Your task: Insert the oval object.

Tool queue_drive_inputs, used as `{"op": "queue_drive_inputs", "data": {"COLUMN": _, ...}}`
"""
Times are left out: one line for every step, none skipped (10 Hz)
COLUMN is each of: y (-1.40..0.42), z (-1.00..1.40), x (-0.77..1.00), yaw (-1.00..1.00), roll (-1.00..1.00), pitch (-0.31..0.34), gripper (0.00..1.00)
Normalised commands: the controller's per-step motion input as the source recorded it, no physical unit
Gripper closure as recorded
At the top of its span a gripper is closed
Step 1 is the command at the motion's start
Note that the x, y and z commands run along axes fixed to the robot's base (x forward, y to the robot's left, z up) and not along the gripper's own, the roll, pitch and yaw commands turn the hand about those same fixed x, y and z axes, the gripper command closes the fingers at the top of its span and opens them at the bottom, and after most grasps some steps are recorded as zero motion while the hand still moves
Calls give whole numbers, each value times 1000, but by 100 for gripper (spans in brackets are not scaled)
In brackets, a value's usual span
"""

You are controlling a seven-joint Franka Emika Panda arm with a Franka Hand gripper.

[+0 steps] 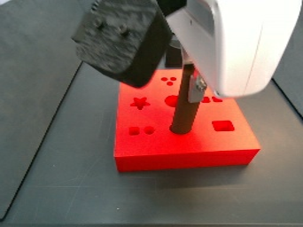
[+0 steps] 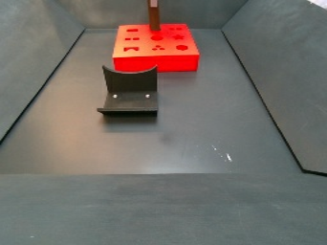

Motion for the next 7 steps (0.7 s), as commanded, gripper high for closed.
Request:
{"op": "queue_drive_inputs", "data": {"y": -337, "z": -206, "x": 143, "yaw": 77, "roll": 224, "pitch": 34, "gripper": 100}}
{"op": "queue_drive_inputs", "data": {"y": -131, "z": -334, "x": 217, "yaw": 0, "roll": 107, "pitch": 20, "gripper": 100}}
{"op": "queue_drive_inputs", "data": {"y": -123, "z": -354, "x": 134, "yaw": 29, "roll": 104, "pitch": 1, "gripper": 100}}
{"op": "queue_drive_inputs", "data": {"y": -143, "z": -403, "x": 71, "yaw": 49, "roll": 111, "pitch": 0, "gripper": 100}}
{"op": "queue_drive_inputs", "data": {"y": -149, "z": -469, "x": 57, "yaw": 51, "roll": 110, "pitch": 0, "gripper": 100}}
{"op": "queue_drive_inputs", "data": {"y": -69, "z": -283, "x": 77, "yaw": 17, "roll": 89, "pitch": 0, "gripper": 100}}
{"op": "queue_drive_inputs", "data": {"y": 0, "z": 0, "x": 0, "yaw": 0, "roll": 0, "pitch": 0, "gripper": 100}}
